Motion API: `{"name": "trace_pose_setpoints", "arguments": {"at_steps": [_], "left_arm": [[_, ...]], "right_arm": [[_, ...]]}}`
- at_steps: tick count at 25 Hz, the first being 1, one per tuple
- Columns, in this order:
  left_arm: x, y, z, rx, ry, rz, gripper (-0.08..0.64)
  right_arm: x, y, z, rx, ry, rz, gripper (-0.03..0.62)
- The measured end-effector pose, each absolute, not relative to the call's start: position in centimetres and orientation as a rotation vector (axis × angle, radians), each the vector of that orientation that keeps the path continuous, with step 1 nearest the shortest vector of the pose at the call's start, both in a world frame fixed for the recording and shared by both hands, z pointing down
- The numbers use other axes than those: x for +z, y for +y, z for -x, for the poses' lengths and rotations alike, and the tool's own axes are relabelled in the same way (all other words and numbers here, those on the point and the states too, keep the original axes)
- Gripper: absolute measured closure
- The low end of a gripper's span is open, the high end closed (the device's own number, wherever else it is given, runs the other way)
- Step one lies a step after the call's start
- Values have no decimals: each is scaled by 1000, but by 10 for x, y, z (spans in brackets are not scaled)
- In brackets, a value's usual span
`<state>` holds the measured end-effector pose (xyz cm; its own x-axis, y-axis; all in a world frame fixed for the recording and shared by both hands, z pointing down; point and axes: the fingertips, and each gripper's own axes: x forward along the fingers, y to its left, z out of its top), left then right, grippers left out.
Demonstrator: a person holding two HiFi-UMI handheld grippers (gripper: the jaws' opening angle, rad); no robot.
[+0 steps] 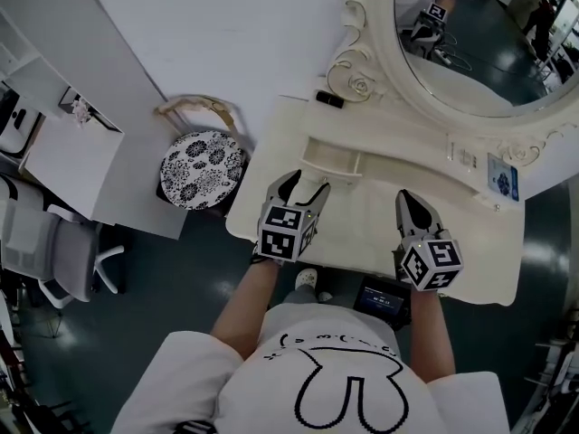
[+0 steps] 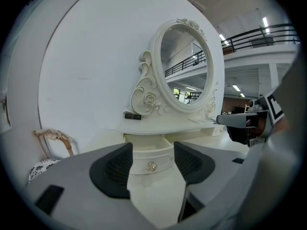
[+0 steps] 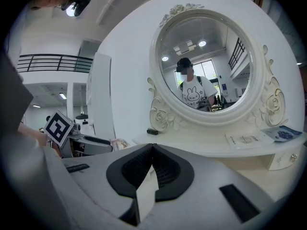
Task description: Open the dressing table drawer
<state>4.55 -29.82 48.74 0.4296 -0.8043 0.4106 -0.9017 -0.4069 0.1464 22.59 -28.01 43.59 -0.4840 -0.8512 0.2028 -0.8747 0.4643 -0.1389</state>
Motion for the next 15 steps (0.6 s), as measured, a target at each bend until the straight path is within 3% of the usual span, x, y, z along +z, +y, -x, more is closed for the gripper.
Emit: {"name": "trace_pose_setpoints", "arguments": {"at_steps": [13, 15], "left_arm": [[408, -288, -38, 263, -1518, -2462, 307], [395, -287, -35, 222, -1528, -2486, 353]], "right_arm": [[362, -282, -235, 161, -2719, -1526, 577], [351, -279, -230, 107, -2738, -1492, 577]]}}
